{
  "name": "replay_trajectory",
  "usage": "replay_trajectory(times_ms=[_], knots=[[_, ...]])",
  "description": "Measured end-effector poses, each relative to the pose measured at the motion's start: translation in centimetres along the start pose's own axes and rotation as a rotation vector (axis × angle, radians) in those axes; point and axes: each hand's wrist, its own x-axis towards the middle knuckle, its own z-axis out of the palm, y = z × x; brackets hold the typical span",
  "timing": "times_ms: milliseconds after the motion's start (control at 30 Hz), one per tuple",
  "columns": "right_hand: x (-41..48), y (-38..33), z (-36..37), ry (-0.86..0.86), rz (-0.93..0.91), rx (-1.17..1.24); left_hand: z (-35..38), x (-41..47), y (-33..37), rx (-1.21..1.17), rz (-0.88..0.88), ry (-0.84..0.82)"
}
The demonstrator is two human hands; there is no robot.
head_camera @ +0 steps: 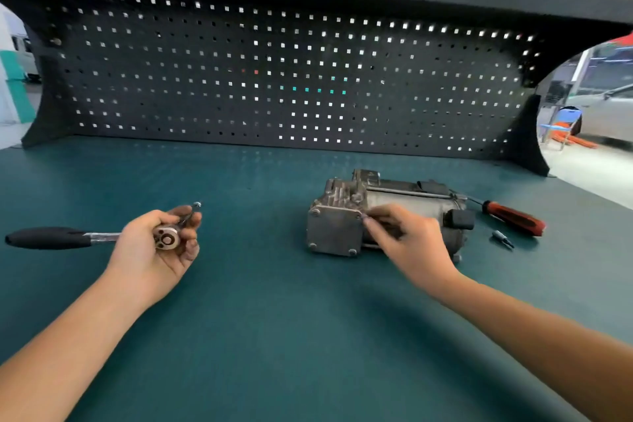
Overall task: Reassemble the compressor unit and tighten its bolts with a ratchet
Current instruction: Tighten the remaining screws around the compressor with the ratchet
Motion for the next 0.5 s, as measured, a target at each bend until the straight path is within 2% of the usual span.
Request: replay_trajectory(times_ms=[100,267,500], knots=[[0.05,0.79,-0.63,0.040,-0.089,-0.089,0.08,-0.33,-0.10,0.047,0.001,-0.011],[0.34,0.76,-0.05,0.052,-0.131,-0.090,0.03,-0.51,-0.15,0.066,-0.004,-0.005],[0.43,0.88,-0.46,-0.033,-0.175,-0.139,-0.03,-0.30,-0.28,0.083,-0.009,-0.018]])
